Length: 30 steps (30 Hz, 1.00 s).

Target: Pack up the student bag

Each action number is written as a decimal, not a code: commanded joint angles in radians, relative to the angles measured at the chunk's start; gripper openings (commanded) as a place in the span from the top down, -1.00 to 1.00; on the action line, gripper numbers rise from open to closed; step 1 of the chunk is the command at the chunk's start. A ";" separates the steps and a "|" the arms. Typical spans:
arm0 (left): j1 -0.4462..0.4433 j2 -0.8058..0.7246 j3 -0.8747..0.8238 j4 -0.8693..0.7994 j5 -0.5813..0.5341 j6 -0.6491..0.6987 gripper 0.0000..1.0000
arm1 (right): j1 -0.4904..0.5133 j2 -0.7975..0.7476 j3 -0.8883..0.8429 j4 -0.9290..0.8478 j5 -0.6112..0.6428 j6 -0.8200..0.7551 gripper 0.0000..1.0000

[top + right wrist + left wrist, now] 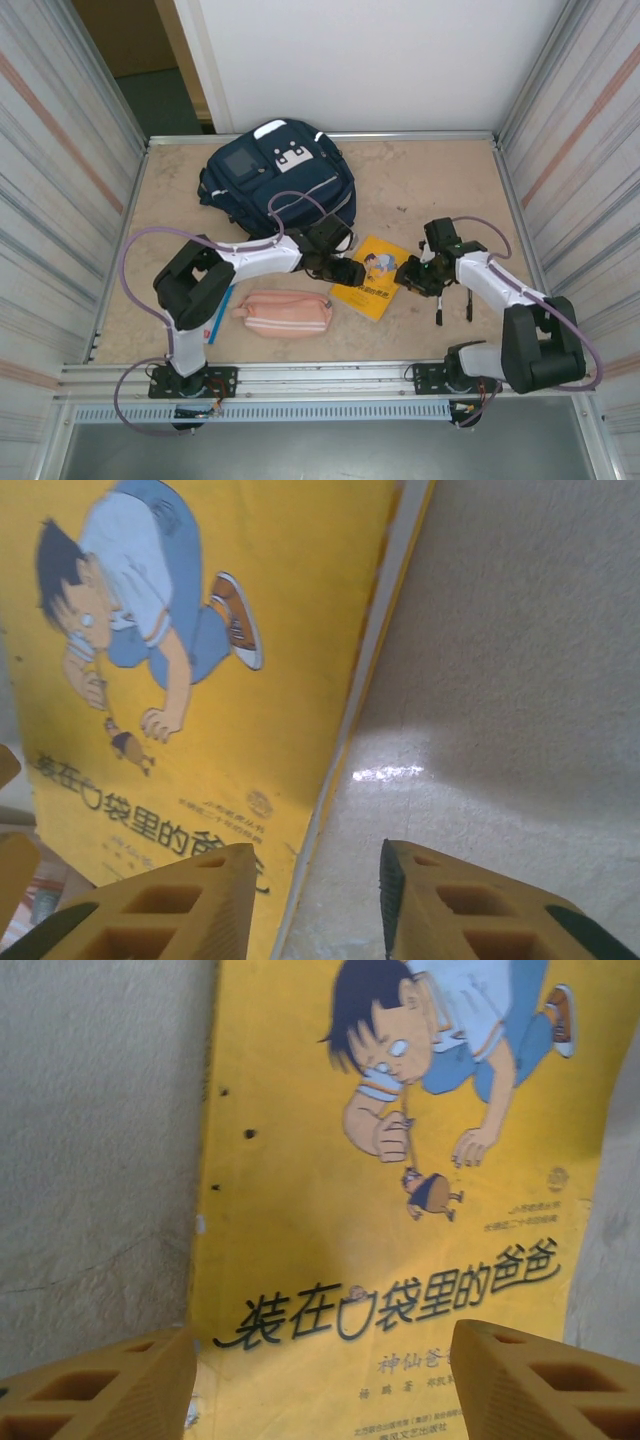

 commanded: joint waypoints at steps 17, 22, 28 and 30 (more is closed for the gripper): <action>0.030 0.077 0.059 0.076 0.249 -0.102 -0.41 | 0.000 0.251 -0.011 0.212 -0.174 -0.039 0.37; 0.056 0.024 0.006 0.180 0.368 -0.167 -0.39 | -0.020 0.297 -0.009 0.282 -0.292 -0.019 0.23; 0.073 0.009 -0.024 0.277 0.451 -0.240 -0.32 | -0.022 0.318 -0.017 0.359 -0.350 0.022 0.20; 0.073 0.009 -0.015 0.253 0.433 -0.247 -0.26 | -0.023 0.311 -0.027 0.369 -0.358 0.026 0.19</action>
